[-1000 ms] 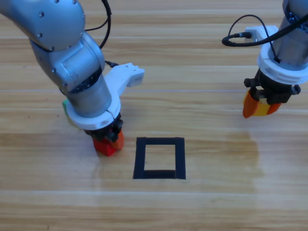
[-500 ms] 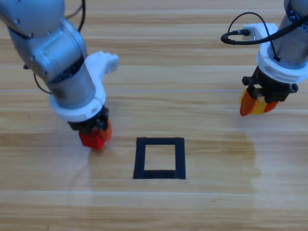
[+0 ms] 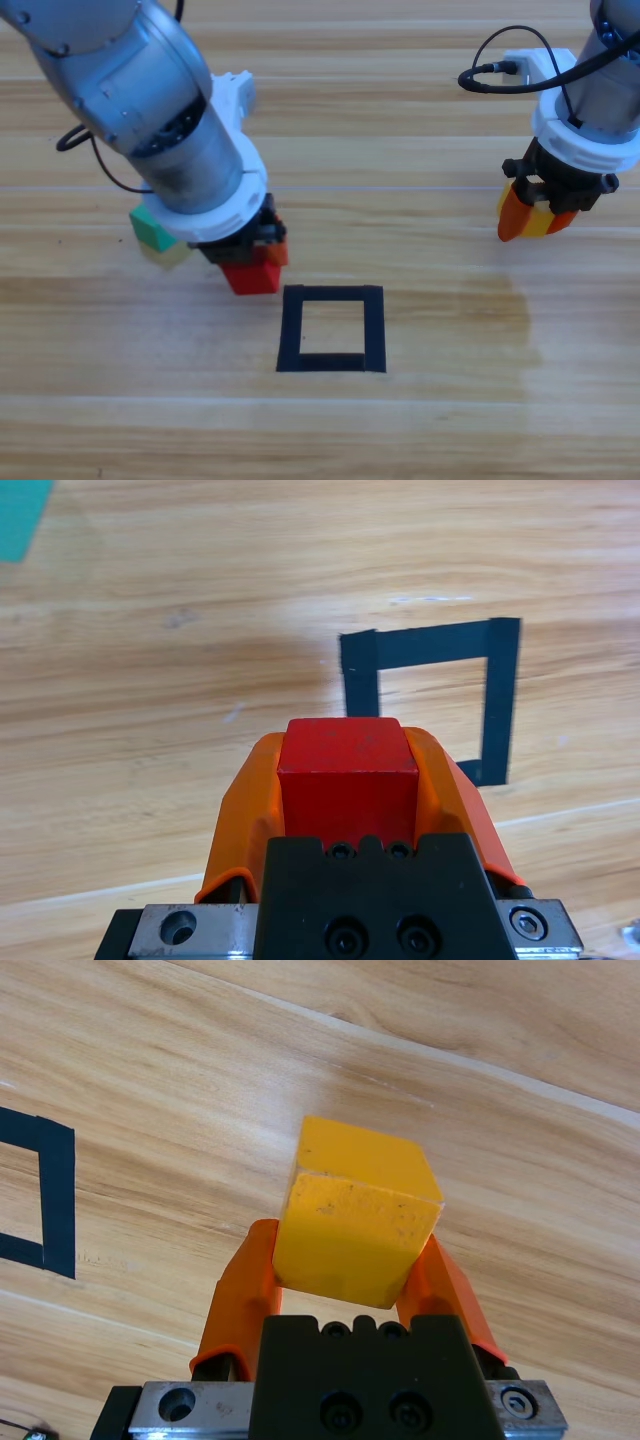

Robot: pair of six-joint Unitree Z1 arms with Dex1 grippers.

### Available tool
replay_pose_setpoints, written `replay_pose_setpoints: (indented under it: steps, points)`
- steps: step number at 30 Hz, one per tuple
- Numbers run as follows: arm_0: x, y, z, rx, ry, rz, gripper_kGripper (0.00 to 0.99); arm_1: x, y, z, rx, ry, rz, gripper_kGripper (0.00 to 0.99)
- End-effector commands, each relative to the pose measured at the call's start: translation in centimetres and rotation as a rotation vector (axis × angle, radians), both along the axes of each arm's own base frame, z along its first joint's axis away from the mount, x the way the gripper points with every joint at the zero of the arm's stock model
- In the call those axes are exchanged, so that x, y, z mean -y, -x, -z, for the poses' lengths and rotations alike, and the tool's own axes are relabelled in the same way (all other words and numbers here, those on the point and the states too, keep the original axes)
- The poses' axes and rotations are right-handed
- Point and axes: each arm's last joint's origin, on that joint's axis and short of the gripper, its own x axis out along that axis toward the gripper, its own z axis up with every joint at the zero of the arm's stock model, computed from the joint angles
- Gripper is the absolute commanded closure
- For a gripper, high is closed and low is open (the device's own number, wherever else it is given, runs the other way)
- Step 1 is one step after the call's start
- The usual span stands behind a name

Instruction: Stack the blocks in the rectangular block: red at the bottom, yellow in the middle, green on top

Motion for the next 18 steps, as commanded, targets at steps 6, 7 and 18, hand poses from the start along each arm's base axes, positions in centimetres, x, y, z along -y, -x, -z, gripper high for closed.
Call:
replay_pose_setpoints:
  steps: [6,7,18]
  points:
    - [5.1,1.2,2.6,-0.021,-0.030,0.045,0.990,0.8,0.2,0.0,-0.004,-0.020,-0.004,0.720]
    - [5.6,0.9,2.9,-0.035,-0.044,0.053,0.990,0.8,0.2,0.1,-0.004,-0.020,-0.004,0.720]
    - [10.3,-1.0,4.0,-0.102,-0.168,0.112,0.990,0.7,0.2,0.3,-0.011,-0.025,-0.009,0.720]
